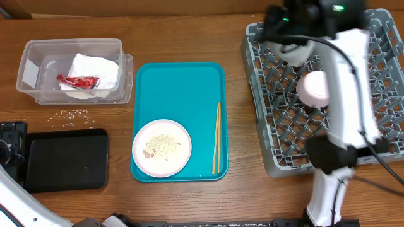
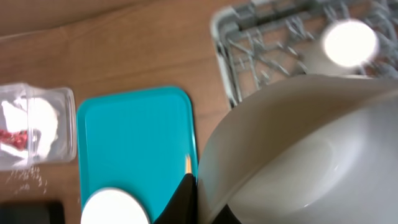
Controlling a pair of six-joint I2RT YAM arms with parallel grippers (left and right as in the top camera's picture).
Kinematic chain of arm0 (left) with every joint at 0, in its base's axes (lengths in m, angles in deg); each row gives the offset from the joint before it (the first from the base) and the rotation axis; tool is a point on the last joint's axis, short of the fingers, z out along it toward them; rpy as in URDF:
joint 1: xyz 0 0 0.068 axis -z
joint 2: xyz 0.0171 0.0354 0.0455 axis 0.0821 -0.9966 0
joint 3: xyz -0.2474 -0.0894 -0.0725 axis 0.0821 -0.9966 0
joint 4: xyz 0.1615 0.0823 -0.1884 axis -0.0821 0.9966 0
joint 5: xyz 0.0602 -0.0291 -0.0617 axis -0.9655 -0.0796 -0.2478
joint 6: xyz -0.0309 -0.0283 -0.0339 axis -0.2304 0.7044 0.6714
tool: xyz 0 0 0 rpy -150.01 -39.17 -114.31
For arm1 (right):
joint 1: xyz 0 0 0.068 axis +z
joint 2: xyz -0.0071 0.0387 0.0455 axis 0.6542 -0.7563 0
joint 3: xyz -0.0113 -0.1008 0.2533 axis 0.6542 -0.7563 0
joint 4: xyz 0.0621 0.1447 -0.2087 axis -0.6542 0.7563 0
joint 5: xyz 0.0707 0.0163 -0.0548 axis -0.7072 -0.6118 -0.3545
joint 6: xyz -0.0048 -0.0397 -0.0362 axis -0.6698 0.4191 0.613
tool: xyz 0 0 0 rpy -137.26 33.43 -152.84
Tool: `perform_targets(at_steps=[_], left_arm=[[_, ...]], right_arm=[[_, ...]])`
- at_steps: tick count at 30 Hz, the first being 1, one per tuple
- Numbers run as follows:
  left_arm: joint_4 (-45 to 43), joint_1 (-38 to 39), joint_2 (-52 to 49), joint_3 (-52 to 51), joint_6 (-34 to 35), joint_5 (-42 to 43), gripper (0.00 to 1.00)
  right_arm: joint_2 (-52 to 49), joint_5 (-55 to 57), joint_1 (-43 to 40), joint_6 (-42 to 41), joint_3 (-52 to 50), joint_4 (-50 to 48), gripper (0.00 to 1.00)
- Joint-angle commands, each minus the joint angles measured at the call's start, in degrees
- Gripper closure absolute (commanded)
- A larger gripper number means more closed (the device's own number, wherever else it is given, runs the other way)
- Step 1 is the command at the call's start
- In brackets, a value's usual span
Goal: Sort waste into correct bins and load items into the dishwasher
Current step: 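Carry the small white bowl with the right gripper to the rack's right side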
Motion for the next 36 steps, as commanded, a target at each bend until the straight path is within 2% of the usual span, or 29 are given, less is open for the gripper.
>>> perform_targets(at_steps=[1, 6, 11, 16, 17, 22, 26, 36], left_arm=[[0.07, -0.22, 0.83, 0.28, 1.20, -0.04, 0.00], [0.09, -0.22, 0.81, 0.28, 1.20, -0.04, 0.00], [0.09, -0.22, 0.83, 0.28, 1.20, -0.04, 0.00], [0.07, -0.22, 0.81, 0.28, 1.20, -0.04, 0.00], [0.07, -0.22, 0.81, 0.28, 1.20, -0.04, 0.00], [0.07, -0.22, 0.81, 0.28, 1.20, -0.04, 0.00], [0.09, -0.22, 0.81, 0.28, 1.20, -0.04, 0.00], [0.09, -0.22, 0.81, 0.28, 1.20, -0.04, 0.00]], right_arm=[[13.68, -1.42, -2.16, 1.73, -13.22, 0.00, 0.96], [26.49, -1.16, -6.21, 2.86, -35.08, -0.22, 0.96], [32.00, -4.83, -11.52, 3.98, -50.29, -5.86, 0.96], [32.41, -39.06, -24.04, 24.00, -65.61, -14.03, 0.96], [32.30, -42.51, -26.23, 25.73, -67.63, -14.64, 0.96], [32.17, -56.76, -36.92, 39.15, -75.10, -13.99, 0.96], [30.42, -63.10, -42.84, 41.62, -79.01, -14.34, 0.96], [20.74, -67.21, -44.57, 50.21, -81.81, -11.63, 0.96]])
